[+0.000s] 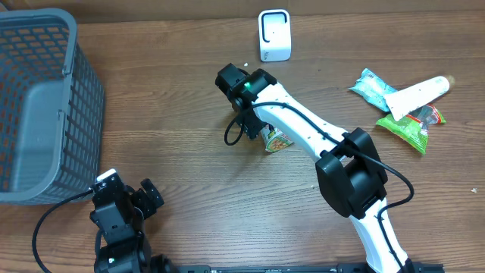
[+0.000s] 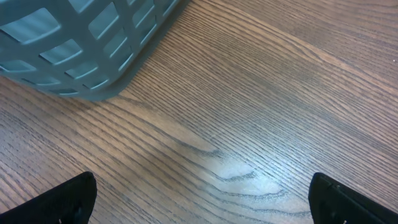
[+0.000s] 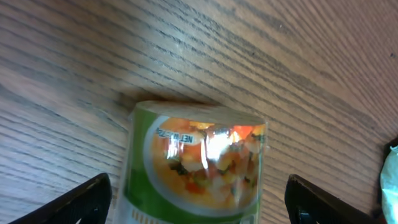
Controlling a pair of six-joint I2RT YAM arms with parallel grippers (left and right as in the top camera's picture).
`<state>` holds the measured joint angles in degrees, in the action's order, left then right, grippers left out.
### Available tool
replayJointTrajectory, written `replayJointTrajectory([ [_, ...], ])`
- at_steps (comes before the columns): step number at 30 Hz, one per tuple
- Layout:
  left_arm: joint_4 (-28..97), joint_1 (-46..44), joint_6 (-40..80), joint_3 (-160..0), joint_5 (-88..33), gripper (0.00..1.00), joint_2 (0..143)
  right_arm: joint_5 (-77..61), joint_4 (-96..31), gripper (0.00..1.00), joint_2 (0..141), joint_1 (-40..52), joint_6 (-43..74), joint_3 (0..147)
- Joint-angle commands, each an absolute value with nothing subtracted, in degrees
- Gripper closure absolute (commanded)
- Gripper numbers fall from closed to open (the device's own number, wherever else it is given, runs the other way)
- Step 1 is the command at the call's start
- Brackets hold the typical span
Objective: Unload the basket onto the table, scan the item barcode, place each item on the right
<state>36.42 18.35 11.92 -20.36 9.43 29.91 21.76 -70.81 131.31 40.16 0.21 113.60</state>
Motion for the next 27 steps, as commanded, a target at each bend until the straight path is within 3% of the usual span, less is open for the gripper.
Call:
replayJointTrajectory([
  [1, 36.2, 18.0, 12.4, -21.4, 9.1, 0.00, 29.6, 23.3, -69.0, 0.11, 130.0, 40.6, 1.3, 111.0],
  [14, 36.2, 18.0, 12.4, -21.4, 9.1, 0.00, 29.6, 20.8, -70.2, 0.20, 130.0, 39.8, 1.7, 109.1],
  [23, 36.2, 18.0, 12.4, -21.4, 9.2, 0.00, 29.6, 8.8, -74.4, 0.30, 129.9, 37.3, -1.3, 113.7],
  [27, 36.2, 18.0, 12.4, -21.4, 9.2, 0.00, 29.6, 0.9, -77.7, 0.30, 129.8, 33.6, -1.3, 116.9],
])
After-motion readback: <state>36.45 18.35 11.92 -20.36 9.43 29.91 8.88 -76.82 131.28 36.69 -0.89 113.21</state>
